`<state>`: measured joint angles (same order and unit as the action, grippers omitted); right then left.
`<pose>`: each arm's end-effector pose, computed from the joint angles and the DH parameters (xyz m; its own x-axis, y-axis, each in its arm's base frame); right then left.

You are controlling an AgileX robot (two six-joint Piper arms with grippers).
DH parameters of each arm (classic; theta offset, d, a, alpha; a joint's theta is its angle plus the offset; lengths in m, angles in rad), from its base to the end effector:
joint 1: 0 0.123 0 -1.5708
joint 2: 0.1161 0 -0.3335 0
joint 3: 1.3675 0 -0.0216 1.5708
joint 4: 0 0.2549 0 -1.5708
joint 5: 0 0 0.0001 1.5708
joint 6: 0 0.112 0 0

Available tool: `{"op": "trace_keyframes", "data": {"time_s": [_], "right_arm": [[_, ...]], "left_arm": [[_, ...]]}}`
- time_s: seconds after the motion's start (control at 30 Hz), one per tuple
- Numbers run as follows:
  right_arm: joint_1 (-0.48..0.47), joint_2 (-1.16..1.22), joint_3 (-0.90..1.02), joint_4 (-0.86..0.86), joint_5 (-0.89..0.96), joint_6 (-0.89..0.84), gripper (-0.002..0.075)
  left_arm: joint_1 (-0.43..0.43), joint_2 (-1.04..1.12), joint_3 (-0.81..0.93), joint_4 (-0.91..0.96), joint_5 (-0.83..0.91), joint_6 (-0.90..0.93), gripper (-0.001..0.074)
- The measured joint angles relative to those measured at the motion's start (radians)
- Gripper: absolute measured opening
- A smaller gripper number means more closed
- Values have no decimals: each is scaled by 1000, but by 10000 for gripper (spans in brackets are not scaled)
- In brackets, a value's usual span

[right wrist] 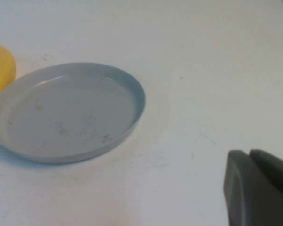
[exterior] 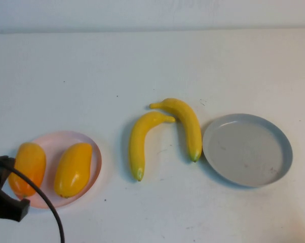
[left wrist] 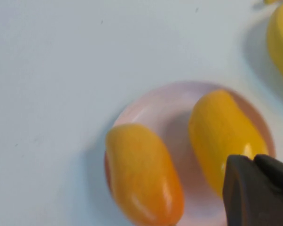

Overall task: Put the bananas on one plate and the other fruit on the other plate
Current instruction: Put another type of fruit in the right plate

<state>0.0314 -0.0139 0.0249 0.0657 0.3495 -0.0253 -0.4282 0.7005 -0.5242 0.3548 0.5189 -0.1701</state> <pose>0.0285 0.0034 0.1677 -0.2709 0.0279 -0.9622 -0.0432 0.9982 0.0411 0.1169 -0.0321 0.3043 -0.4551 0.3600 -0.8144 0.3455 0.9144 0.2112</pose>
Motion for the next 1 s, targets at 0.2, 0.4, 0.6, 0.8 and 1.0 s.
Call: {"op": "trace_keyframes", "data": {"time_s": [0.2, 0.4, 0.6, 0.8, 1.0], "right_arm": [[0, 0, 0, 0, 0, 0, -17], [0, 0, 0, 0, 0, 0, -17], [0, 0, 0, 0, 0, 0, -17], [0, 0, 0, 0, 0, 0, -17], [0, 0, 1, 0, 0, 0, -17]], "left_arm": [[14, -78, 131, -53, -309, -7, 2], [191, -299, 335, -239, -608, 123, 2], [322, -511, 455, -274, -679, 129, 2], [364, -679, 547, -301, -621, 118, 2], [366, -710, 549, -301, -422, 114, 2]]}}
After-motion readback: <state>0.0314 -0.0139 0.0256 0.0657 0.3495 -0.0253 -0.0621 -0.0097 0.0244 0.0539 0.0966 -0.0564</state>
